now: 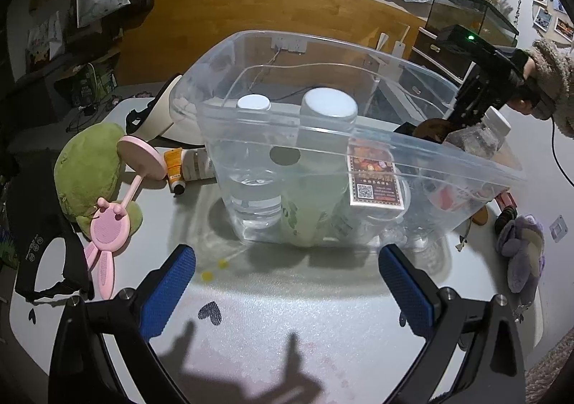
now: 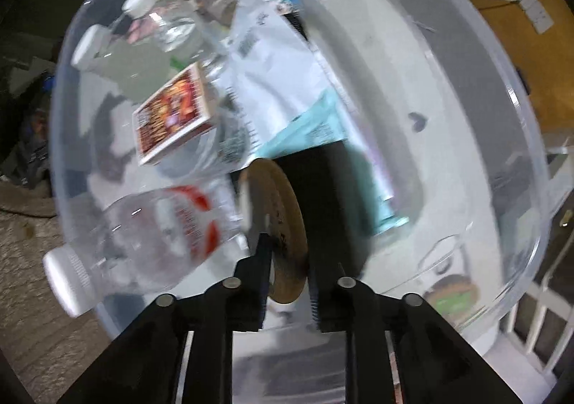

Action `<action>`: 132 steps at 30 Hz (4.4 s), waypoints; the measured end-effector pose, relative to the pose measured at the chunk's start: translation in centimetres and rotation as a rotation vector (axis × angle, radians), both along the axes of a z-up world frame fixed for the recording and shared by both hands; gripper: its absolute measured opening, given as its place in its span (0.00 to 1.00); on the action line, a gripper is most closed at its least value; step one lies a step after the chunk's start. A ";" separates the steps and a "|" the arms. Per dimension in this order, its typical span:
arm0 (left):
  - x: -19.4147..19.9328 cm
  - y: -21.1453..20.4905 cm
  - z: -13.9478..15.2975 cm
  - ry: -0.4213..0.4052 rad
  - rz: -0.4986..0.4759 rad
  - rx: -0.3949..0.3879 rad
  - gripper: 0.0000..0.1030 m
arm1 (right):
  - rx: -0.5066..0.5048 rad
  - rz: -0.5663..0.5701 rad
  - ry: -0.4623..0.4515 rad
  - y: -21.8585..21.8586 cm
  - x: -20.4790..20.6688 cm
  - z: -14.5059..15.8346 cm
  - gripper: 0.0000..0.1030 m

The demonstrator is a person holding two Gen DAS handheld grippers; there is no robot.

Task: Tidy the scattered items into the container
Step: 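Lower the panda coaster into the clear box and open the right gripper, then withdraw the right tool and move it toward the cork coasters by the twine tube, then bring the right gripper to the plain printed cork coaster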

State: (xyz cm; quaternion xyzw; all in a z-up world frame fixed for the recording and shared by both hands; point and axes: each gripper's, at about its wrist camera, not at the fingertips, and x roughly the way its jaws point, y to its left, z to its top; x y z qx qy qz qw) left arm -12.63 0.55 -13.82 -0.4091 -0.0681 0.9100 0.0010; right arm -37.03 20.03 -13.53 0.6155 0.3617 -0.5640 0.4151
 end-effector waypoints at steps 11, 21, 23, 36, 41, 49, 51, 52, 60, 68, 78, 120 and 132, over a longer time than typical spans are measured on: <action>-0.1 -0.1 0.5 0.024 -0.012 0.007 1.00 | -0.133 -0.168 0.165 0.7 -2.1 3.7 0.76; 0.2 0.5 1.8 0.070 -0.046 -0.007 1.00 | -0.548 -0.503 0.370 5.2 2.2 13.9 0.76; 0.3 0.7 2.2 0.081 -0.054 -0.003 1.00 | -0.636 -0.568 0.410 6.5 3.9 15.5 0.76; 1.0 3.8 4.1 0.133 -0.148 -0.001 1.00 | -0.785 -0.955 0.623 13.3 15.8 12.9 0.76; 1.5 5.2 4.7 0.145 -0.181 -0.012 1.00 | -0.727 -1.065 0.553 14.0 18.8 7.9 0.65; 2.4 6.4 5.1 0.146 -0.195 -0.019 1.00 | -0.686 -1.028 0.337 10.7 23.5 -0.4 0.36; 2.7 6.4 5.1 0.145 -0.194 -0.020 1.00 | -0.672 -0.975 0.278 9.5 24.5 -2.3 0.35; 2.8 6.5 5.1 0.144 -0.193 -0.020 1.00 | -0.665 -0.946 0.253 8.9 25.0 -3.2 0.35; 4.3 6.6 4.8 0.137 -0.181 -0.021 1.00 | -0.552 -0.913 0.173 8.4 27.5 -8.8 0.35; 5.0 6.8 4.3 0.122 -0.177 -0.013 1.00 | -0.460 -1.011 0.216 12.5 28.2 -11.0 0.35; 4.7 7.7 4.3 0.119 -0.186 -0.020 1.00 | -0.479 -1.109 0.240 17.6 26.4 -9.2 0.35; 3.2 7.5 2.3 0.064 -0.098 -0.040 1.00 | -0.097 -1.169 0.205 22.6 12.7 -12.3 0.13; 4.5 6.4 -0.3 0.022 -0.165 -0.029 1.00 | -0.199 -1.069 0.028 10.6 23.6 -12.7 0.13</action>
